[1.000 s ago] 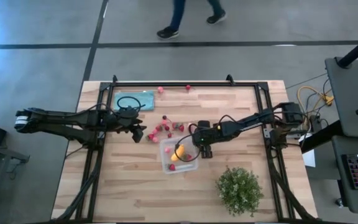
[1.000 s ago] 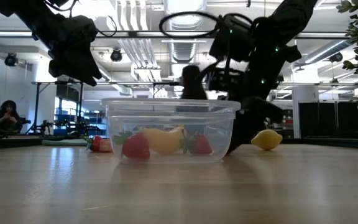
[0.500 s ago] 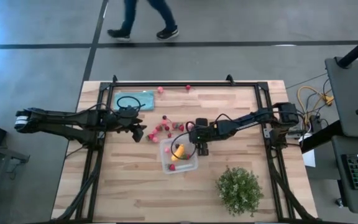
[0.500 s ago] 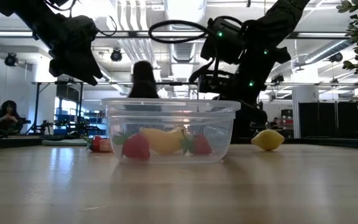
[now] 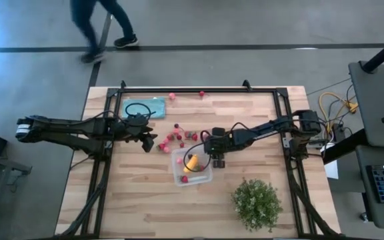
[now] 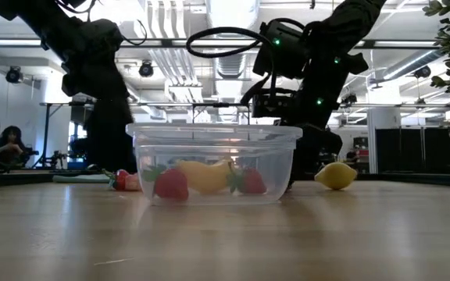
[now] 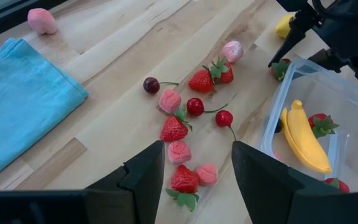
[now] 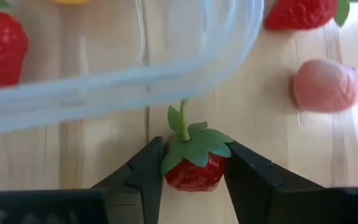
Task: Pick and placing Produce into tupperware
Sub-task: Put the red strawberry into the transparent bin, then put the yellow lemon into the transparent bin
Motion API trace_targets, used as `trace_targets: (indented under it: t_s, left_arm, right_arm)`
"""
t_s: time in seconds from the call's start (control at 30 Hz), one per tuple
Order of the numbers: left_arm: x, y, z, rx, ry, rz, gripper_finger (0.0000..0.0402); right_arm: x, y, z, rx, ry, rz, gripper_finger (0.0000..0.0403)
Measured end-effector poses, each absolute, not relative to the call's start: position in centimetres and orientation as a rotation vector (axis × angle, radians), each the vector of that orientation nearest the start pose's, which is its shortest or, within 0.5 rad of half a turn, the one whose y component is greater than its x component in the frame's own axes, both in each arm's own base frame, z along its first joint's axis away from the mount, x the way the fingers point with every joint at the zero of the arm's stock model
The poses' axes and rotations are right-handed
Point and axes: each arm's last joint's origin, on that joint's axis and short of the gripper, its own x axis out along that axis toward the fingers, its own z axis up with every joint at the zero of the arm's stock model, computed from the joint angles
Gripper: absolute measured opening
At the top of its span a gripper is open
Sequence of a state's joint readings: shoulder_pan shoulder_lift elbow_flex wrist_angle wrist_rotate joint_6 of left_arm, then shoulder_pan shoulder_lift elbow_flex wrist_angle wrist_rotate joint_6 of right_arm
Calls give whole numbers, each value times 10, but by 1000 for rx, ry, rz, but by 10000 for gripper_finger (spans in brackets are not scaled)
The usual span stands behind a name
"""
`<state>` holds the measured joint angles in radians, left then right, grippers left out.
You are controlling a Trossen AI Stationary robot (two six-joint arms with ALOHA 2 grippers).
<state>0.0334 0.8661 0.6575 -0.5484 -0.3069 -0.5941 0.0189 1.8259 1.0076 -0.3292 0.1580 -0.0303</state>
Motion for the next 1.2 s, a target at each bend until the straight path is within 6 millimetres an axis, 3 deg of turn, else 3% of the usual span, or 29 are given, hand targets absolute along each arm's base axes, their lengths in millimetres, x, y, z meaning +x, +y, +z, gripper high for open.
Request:
trace_targets:
  t_s: [0.17, 0.47, 0.67, 0.97, 1.1, 1.2]
  left_arm:
    - [170, 14, 248, -458, 625, 533, 173]
    - [172, 15, 248, -462, 608, 530, 173]
    - [172, 15, 248, -463, 605, 529, 173]
    - [172, 14, 247, -463, 605, 528, 173]
    - [172, 14, 247, -467, 609, 520, 173]
    - [172, 14, 247, -468, 611, 516, 173]
  right_arm:
    - [336, 1, 144, -107, 1161, -133, 150]
    - [335, 1, 211, -93, 1056, -187, 147]
    - [347, 21, 240, -64, 988, 9, 155]
    - [381, 40, 231, -51, 1014, 42, 178]
    - [384, 43, 227, -60, 1079, 20, 205]
    - [379, 38, 232, -56, 1122, -121, 225]
